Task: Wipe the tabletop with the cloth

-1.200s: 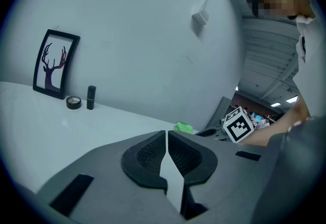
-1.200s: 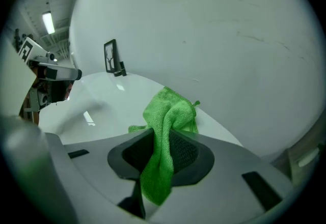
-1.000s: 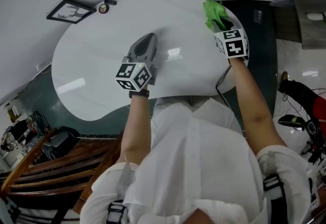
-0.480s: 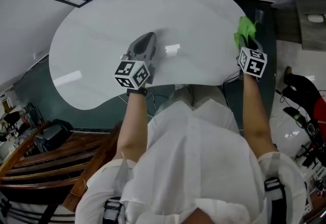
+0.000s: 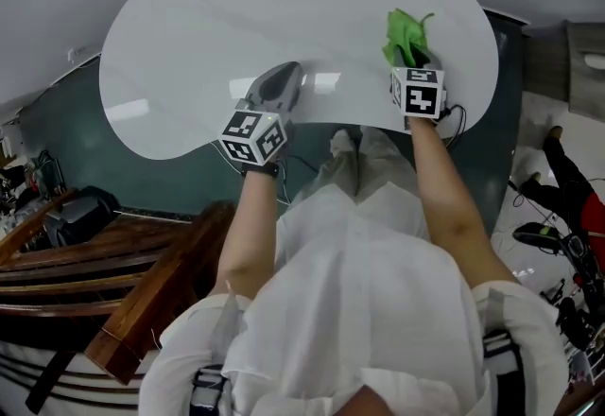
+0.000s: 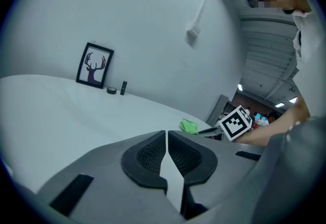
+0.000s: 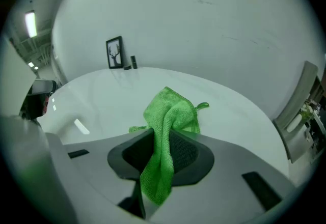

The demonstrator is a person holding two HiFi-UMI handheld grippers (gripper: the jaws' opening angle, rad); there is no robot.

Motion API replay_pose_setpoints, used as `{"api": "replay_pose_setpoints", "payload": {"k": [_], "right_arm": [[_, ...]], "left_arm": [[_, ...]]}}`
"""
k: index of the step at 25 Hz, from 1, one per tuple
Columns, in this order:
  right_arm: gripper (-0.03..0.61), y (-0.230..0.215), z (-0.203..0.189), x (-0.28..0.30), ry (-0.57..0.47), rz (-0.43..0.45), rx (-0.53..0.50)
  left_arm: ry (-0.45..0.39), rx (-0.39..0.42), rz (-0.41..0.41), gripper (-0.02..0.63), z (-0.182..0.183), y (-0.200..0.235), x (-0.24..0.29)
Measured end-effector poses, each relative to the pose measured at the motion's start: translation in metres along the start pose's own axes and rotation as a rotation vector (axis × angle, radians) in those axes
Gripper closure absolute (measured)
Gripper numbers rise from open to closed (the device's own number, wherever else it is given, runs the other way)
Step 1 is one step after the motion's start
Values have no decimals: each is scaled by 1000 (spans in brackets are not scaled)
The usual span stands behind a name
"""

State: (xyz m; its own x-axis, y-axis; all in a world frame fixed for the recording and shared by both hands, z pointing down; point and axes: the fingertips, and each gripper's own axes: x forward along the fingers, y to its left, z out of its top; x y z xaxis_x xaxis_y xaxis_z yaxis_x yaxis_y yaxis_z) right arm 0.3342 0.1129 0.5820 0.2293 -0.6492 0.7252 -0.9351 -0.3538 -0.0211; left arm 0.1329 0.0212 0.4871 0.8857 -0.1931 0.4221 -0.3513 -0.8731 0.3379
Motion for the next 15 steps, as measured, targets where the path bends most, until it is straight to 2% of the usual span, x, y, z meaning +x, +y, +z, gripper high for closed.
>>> {"api": "replay_pose_setpoints", "payload": {"k": [4,9,15], "right_arm": [[495,63,11,10,-3,89,-79],[495,108,8,15,5,181,-173],[495,165,-18,-9,11,344,-378]], "left_arm": [[-14,-1,24,588,-5,5,-20],[-30,1,37,588,-10,4,-29],[-15,-13,11,588,-29,-4,-41]]}}
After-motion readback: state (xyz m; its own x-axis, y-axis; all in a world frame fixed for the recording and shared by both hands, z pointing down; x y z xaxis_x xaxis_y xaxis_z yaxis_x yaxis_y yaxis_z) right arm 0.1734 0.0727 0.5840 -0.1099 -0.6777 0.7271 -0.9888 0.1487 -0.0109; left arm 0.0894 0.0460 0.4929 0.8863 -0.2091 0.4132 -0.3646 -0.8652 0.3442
